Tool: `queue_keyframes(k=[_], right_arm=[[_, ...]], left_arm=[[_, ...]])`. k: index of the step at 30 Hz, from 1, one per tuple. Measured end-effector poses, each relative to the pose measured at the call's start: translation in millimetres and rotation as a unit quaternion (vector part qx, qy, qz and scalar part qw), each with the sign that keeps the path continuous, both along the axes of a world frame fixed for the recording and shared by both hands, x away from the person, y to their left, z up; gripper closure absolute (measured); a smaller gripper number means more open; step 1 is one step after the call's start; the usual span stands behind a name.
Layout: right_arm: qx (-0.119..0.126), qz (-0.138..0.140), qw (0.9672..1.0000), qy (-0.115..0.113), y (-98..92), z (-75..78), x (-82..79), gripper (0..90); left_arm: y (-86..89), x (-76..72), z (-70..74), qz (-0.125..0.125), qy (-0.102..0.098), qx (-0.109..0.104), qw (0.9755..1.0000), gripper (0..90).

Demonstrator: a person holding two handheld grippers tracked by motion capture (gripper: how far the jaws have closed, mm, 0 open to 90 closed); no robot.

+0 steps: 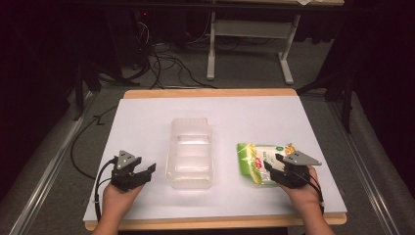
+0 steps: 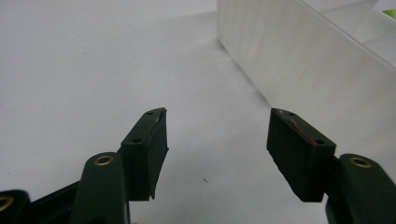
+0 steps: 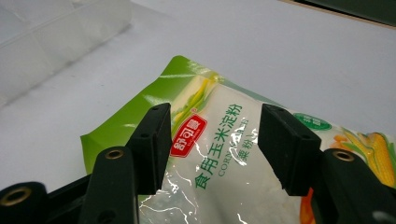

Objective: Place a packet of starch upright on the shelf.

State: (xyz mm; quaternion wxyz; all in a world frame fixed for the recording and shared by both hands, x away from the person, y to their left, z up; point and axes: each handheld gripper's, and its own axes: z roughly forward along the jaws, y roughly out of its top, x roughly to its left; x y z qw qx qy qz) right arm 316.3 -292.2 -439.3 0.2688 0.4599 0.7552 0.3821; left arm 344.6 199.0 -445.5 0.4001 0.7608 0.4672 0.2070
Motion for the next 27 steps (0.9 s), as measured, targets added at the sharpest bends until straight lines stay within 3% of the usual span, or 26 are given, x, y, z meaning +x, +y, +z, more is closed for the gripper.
queue_keyframes(k=[11, 13, 20, 21, 27], right_arm=[[0.006, 0.031, 0.9995, 0.002, 17.8, 1.8, -5.2, 38.2], [0.005, 0.04, 0.999, 0.02, 25.5, -0.1, -4.6, 38.2], [-0.004, 0.073, 0.9963, 0.044, 43.0, -5.5, -4.5, 38.9], [-0.015, 0.08, 0.9951, 0.055, 48.8, -8.8, -4.0, 39.0], [-0.037, 0.083, 0.9936, 0.067, 57.5, -15.6, -2.2, 36.9]], left_arm=[[-3.8, -0.6, -0.9, -0.005, -0.001, 0.007, 1.0, 38.7], [-4.0, -0.8, -0.8, -0.006, -0.002, 0.007, 1.0, 38.7], [-3.0, -1.4, 0.1, -0.007, -0.002, 0.006, 1.0, 38.7], [-3.4, -1.3, -0.2, -0.008, -0.001, 0.006, 1.0, 38.7], [-4.0, -1.3, -0.5, -0.009, -0.001, 0.006, 0.9999, 38.7]])
